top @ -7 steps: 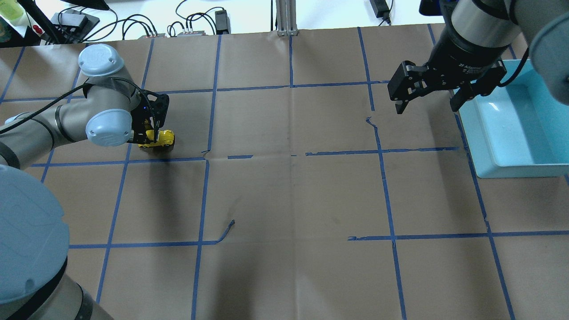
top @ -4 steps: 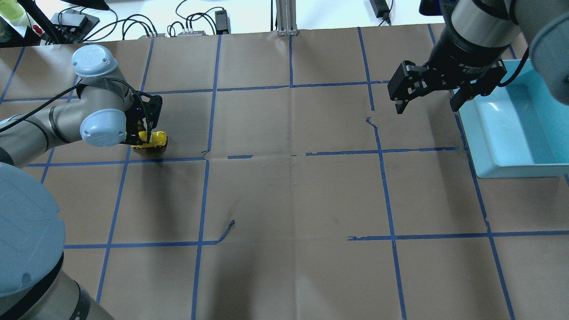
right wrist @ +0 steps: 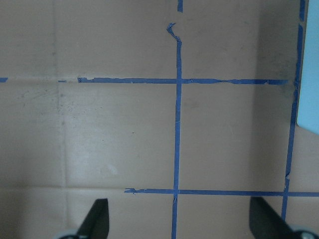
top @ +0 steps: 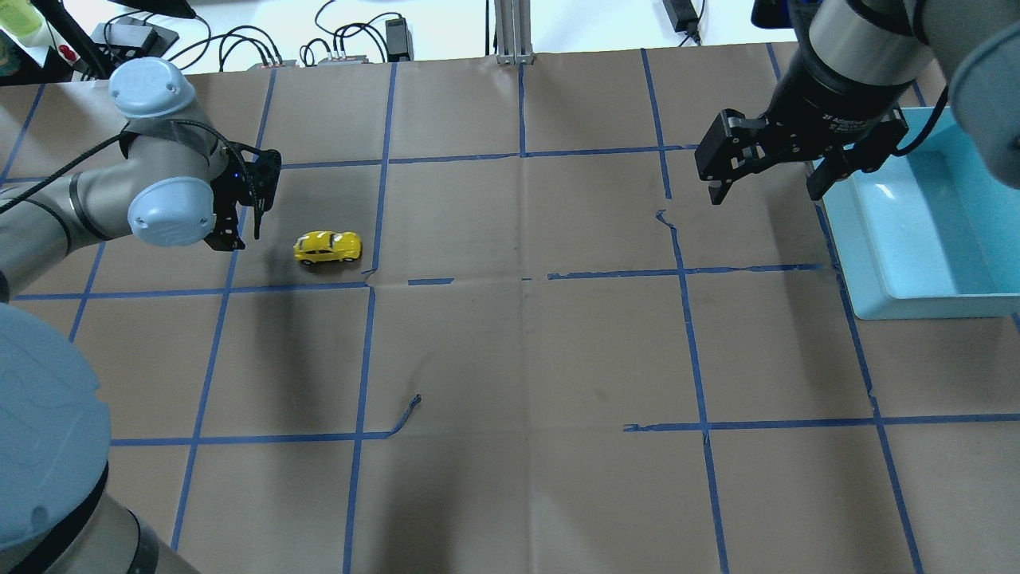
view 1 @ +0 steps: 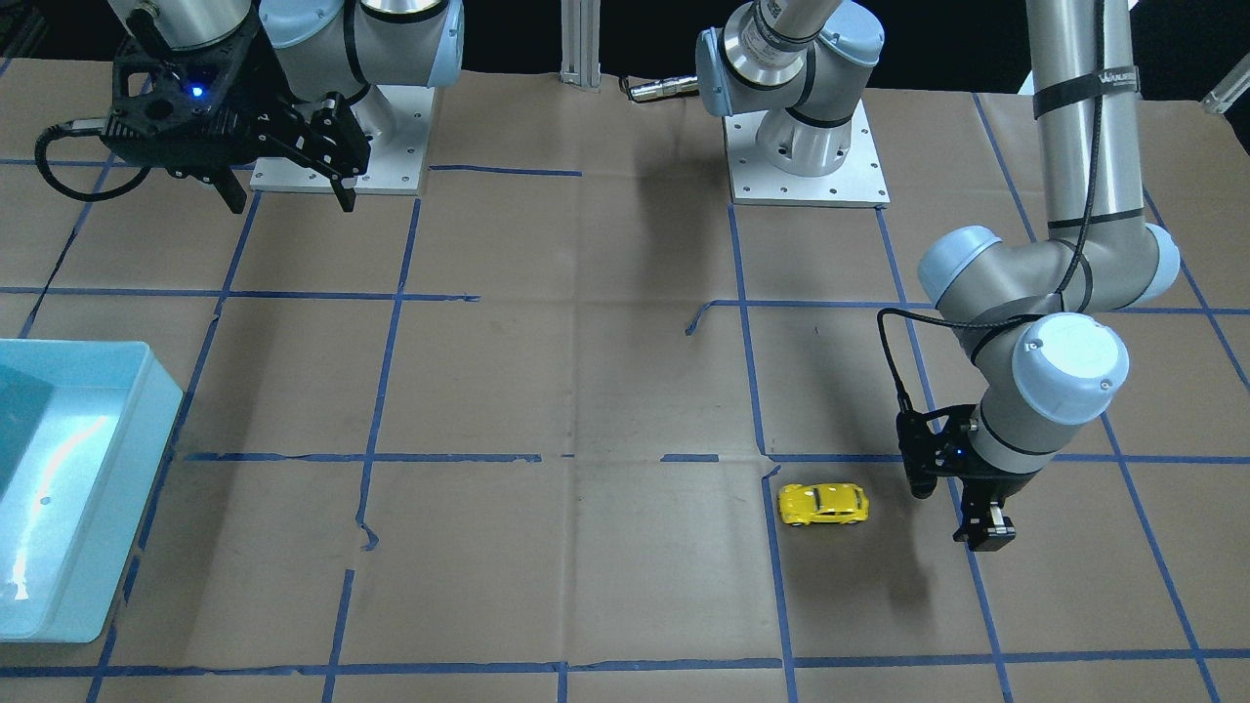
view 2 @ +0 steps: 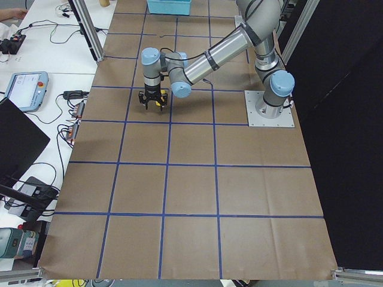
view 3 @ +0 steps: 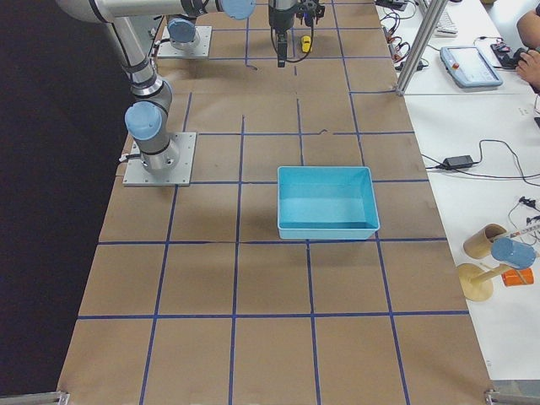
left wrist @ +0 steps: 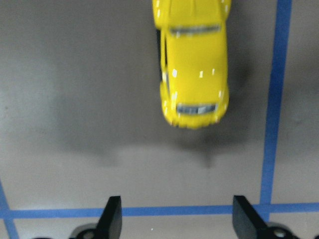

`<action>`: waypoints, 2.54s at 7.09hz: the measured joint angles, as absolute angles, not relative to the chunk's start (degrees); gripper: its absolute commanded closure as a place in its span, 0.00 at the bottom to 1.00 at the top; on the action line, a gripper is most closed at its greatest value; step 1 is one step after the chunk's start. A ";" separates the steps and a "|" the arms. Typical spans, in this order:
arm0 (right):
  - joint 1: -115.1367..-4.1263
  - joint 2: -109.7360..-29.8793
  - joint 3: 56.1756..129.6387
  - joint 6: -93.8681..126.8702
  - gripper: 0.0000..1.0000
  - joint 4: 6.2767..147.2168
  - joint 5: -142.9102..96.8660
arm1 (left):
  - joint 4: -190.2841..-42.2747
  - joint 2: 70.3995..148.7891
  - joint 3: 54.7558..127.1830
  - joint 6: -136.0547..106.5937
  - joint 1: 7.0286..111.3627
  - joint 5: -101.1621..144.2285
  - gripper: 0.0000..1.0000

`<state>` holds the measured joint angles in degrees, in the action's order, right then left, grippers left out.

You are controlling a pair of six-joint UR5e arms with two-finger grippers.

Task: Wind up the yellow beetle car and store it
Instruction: 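Open and lift the left gripper, releasing the car to roll, then lower the right gripper onto the car and close on it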

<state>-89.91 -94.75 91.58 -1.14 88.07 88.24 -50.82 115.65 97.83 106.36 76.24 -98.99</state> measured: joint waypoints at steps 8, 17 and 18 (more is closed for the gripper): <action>-89.91 -94.73 91.47 -1.19 0.01 88.09 88.52 | -71.75 105.55 91.74 88.74 80.43 -94.18 0.15; -83.92 -81.28 91.39 -54.54 0.00 96.03 89.40 | -72.68 100.54 91.38 35.65 86.34 -90.90 0.07; -82.87 -78.51 91.26 -63.63 0.00 98.63 89.46 | -72.84 100.37 91.32 29.00 86.63 -91.07 0.06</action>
